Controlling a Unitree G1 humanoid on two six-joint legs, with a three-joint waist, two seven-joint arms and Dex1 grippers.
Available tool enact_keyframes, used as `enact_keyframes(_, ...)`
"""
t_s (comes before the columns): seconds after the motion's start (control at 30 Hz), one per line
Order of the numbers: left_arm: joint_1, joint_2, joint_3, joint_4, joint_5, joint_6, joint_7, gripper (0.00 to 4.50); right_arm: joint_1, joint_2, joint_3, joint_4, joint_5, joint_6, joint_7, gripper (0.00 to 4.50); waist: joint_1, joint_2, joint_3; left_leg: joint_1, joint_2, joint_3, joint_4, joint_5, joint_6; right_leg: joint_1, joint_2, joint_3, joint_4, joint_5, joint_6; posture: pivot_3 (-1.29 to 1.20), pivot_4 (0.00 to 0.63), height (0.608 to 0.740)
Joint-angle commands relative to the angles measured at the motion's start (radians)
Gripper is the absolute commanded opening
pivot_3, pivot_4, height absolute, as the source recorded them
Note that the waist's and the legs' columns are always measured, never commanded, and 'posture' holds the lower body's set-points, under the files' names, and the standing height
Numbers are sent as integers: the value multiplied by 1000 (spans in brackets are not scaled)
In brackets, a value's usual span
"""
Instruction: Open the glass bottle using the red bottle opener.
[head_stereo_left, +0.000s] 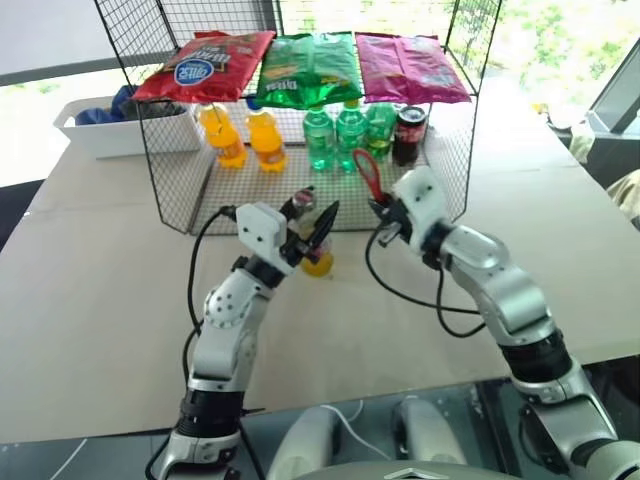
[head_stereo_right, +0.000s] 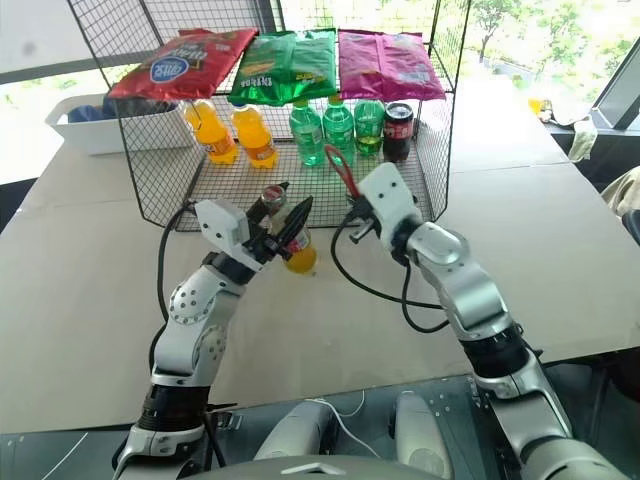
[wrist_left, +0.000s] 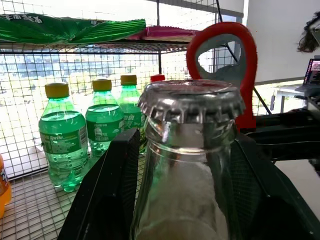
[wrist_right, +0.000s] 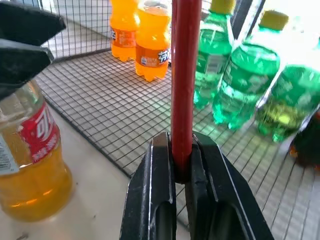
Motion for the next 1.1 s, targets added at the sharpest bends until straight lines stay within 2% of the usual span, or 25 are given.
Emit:
enact_keyframes(0.03, 10, 5, -22, 36, 19, 8, -7, 2379, -45, -4, 58, 105, -174, -235, -60, 0, 1, 0, -1, 0, 0, 0, 0, 0, 0, 0, 0, 0, 0, 0, 0, 0, 150, 740)
enact_keyframes(0.23, 12, 6, -27, 33, -5, 29, -20, 2379, -69, 20, 78, 212, -304, -465, -115, 0, -2, 0, -1, 0, 0, 0, 0, 0, 0, 0, 0, 0, 0, 0, 0, 0, 150, 740)
enact_keyframes(0.43, 5, 23, -40, 37, -15, 57, -54, 2379, -77, 41, 63, 302, -333, -615, -98, 0, 0, 0, -1, 3, 1, 0, 0, 0, 0, 2, 1, 0, 0, 0, 0, 0, 150, 740)
enact_keyframes(0.67, -7, 36, -36, 56, -23, 61, -82, 2379, -119, 74, 65, 434, -344, -768, -94, 0, -2, 0, -1, 14, 2, 3, -5, 0, 0, 10, 2, 2, -2, 0, 0, 0, 150, 740)
enact_keyframes(1.1, -1, 35, -36, 47, -28, 71, -91, 2379, -164, 91, 73, 684, -363, -1025, -66, 0, -1, 0, -1, 15, 3, 3, -5, 0, 0, 12, 3, 3, -2, 0, 0, 0, 150, 740)
